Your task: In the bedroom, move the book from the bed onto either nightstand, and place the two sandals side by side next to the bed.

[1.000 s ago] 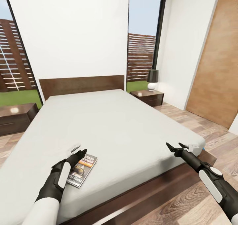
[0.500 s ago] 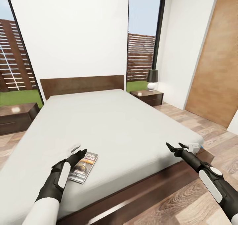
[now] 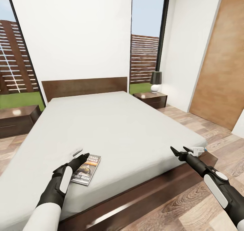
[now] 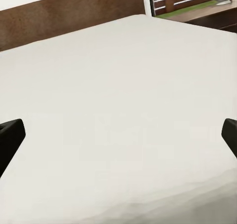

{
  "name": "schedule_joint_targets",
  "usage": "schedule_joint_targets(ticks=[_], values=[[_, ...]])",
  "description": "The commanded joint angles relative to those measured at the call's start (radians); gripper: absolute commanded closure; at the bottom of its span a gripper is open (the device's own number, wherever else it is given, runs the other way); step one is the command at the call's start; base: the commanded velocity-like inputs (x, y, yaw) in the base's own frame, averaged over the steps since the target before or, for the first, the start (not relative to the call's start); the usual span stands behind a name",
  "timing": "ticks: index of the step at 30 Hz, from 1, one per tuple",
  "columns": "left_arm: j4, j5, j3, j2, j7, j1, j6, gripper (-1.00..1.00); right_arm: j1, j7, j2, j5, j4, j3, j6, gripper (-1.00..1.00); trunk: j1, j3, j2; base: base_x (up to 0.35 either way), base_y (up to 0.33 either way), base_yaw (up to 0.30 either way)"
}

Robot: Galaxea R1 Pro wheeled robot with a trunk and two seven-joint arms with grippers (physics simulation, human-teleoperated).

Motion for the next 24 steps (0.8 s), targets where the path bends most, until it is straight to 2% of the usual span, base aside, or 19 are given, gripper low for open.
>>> schedule_joint_targets(ticks=[1,9,21,24], values=[[-0.001,0.008,0.004,-0.001,0.0,-0.001,0.007,-1.0,-0.001,0.002,-0.001,-0.01,0.0,0.003,0.0,-1.0,0.0,-0.001,0.0,0.0,0.0,0.0],[-0.001,0.008,0.004,-0.001,0.0,-0.001,0.007,-1.0,-0.001,0.002,-0.001,-0.01,0.0,0.003,0.0,-1.0,0.0,0.002,0.0,0.0,0.0,-0.12],[-0.001,0.009,0.003,-0.002,0.0,-0.001,0.007,-1.0,-0.001,0.002,-0.001,-0.01,0.0,0.003,0.0,-1.0,0.0,0.003,0.0,0.0,0.0,-0.019],[-0.001,0.009,0.003,-0.002,0.0,-0.001,0.007,-1.0,0.0,0.002,-0.001,-0.01,0.0,0.003,-0.001,-1.0,0.0,0.005,0.0,0.0,0.0,-0.14]])
